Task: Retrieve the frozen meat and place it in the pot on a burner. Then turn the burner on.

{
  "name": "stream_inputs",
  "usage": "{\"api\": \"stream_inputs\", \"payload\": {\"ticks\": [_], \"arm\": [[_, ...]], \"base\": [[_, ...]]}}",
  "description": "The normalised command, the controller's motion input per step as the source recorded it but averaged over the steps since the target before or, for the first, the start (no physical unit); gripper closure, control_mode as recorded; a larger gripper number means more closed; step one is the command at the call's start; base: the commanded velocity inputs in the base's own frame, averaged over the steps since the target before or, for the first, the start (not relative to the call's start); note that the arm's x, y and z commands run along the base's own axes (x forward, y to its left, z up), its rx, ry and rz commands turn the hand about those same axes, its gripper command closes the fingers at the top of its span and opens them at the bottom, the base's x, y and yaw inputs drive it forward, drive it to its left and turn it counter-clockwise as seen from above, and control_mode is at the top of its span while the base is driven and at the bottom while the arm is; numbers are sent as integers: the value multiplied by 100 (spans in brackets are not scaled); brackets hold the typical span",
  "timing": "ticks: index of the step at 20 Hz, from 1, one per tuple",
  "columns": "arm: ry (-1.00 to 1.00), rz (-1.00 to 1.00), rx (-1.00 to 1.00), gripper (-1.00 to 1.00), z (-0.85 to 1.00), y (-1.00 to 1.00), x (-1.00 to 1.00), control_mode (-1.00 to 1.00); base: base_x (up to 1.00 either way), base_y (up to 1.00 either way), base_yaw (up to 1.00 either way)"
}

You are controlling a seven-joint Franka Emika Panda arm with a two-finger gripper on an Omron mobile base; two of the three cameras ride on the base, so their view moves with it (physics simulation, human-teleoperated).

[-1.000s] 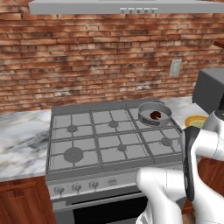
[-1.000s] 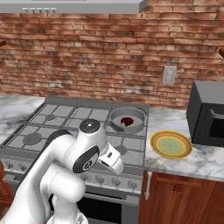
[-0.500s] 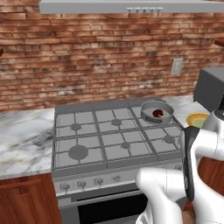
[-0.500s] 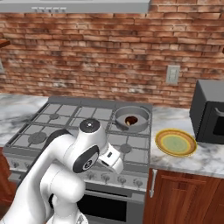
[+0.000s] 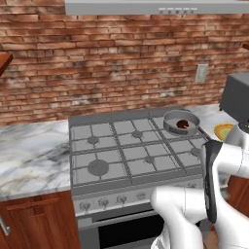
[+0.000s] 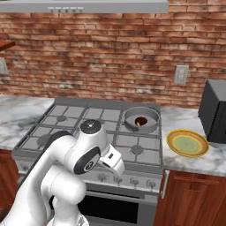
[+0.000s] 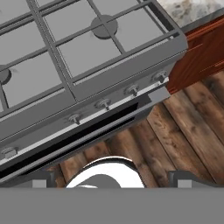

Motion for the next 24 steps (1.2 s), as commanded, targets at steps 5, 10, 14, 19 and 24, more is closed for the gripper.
{"api": "stream_inputs", "payload": {"ticks": [5, 10, 14, 19, 24], "arm": [[0, 0, 0, -100, 0, 0, 0, 100], [0, 0, 0, -100, 0, 0, 0, 100], [0, 0, 0, -100, 0, 0, 0, -100], [-2, 1, 0, -100, 0, -4, 0, -100], [-20, 9, 0, -100, -7, -61, -43, -100]], "base": [[-38, 25, -5], [-20, 1, -2], [0, 0, 0], [0, 0, 0], [0, 0, 0]]}}
